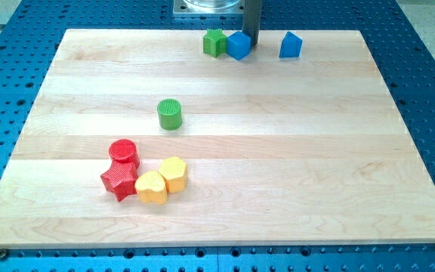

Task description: Separate the blue cube from the green star

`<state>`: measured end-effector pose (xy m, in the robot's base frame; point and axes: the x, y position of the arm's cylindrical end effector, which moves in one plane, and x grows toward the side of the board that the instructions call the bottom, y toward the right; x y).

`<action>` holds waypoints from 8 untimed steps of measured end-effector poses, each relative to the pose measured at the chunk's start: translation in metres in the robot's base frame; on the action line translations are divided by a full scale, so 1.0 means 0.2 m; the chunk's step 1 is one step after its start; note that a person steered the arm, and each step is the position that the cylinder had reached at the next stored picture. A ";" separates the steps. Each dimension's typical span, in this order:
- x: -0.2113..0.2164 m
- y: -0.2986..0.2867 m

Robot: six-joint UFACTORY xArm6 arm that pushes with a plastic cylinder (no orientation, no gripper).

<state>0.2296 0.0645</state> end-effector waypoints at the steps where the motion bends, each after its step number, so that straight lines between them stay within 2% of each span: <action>1: -0.18 0.02; 3: -0.13 -0.58; 4: 0.14 -0.75; 7: 0.19 -0.06; 8: 0.26 -0.08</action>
<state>0.2815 0.0485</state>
